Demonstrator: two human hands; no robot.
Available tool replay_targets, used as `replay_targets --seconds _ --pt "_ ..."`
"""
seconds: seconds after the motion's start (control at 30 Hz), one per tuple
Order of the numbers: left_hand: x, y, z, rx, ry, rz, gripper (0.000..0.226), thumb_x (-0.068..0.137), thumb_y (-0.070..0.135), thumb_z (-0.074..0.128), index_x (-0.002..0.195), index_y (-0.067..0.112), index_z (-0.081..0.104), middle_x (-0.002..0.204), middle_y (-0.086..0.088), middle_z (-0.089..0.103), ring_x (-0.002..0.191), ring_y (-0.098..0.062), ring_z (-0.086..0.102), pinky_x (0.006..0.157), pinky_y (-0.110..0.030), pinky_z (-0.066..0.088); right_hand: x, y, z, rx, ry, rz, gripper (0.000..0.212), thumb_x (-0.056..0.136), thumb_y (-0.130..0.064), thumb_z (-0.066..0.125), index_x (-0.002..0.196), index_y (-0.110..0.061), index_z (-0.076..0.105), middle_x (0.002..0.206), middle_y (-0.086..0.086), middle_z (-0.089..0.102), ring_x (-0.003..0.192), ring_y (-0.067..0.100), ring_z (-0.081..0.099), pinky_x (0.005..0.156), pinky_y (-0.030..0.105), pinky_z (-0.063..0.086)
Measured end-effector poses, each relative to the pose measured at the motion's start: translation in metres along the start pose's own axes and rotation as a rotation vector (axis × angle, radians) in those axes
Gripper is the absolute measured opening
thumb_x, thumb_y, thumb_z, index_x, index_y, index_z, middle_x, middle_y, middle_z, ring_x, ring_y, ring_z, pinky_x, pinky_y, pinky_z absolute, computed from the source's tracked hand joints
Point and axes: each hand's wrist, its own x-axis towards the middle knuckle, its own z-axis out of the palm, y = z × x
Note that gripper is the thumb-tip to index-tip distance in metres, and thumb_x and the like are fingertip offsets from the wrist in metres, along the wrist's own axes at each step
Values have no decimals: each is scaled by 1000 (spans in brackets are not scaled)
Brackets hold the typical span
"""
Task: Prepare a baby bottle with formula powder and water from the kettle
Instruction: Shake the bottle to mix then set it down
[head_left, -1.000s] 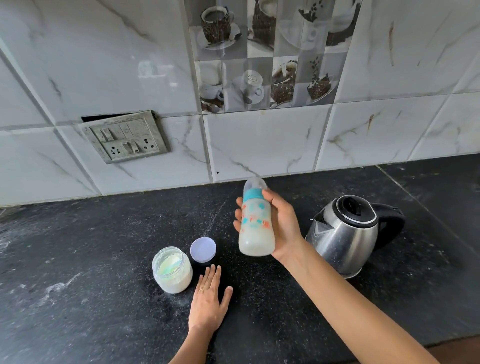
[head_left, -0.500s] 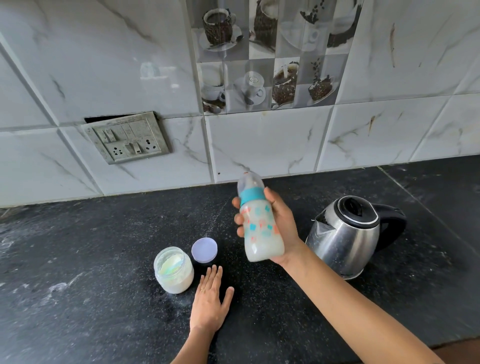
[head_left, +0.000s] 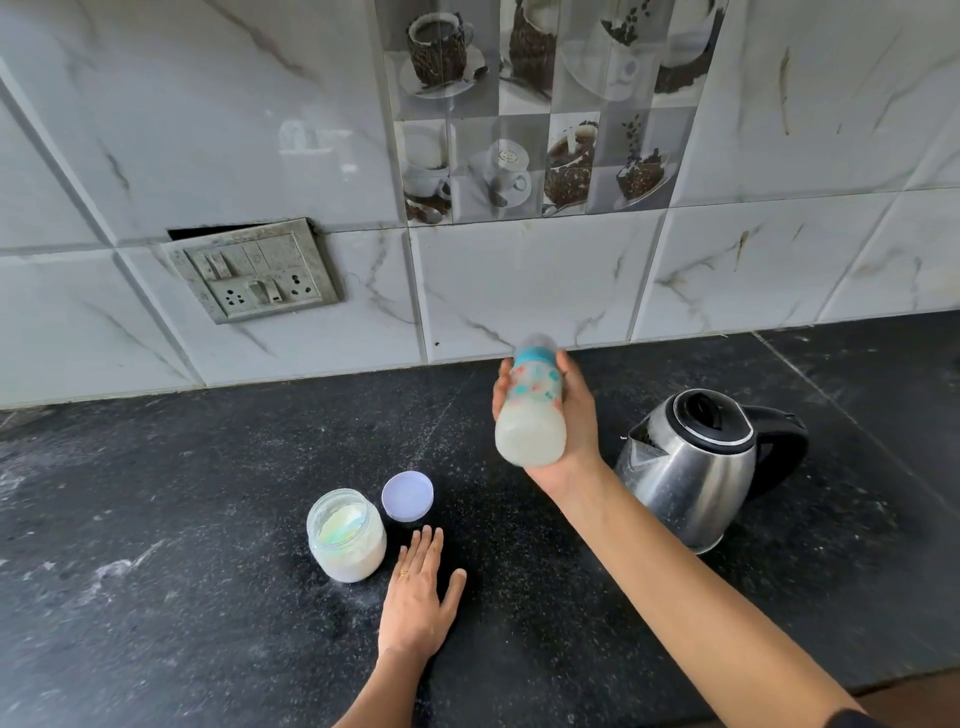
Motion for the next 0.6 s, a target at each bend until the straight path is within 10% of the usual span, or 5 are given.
replay_targets --seconds 0.13,0.6 --pt "2 -2 0 -2 -8 -5 94 77 76 2 149 16 15 157 3 10 139 -1 -9 107 -12 -20 -12 14 -5 -261 -55 36 38 88 -41 46 96 -8 64 87 7 64 60 18 61 52 27 53" --pt "1 -2 1 -15 -3 1 98 76 79 -3 149 16 15 157 2 10 139 -2 -9 106 -11 -21 -3 1 0 46 49 -11 40 85 -41 56 96 -3 60 85 10 63 61 20 63 54 27 56"
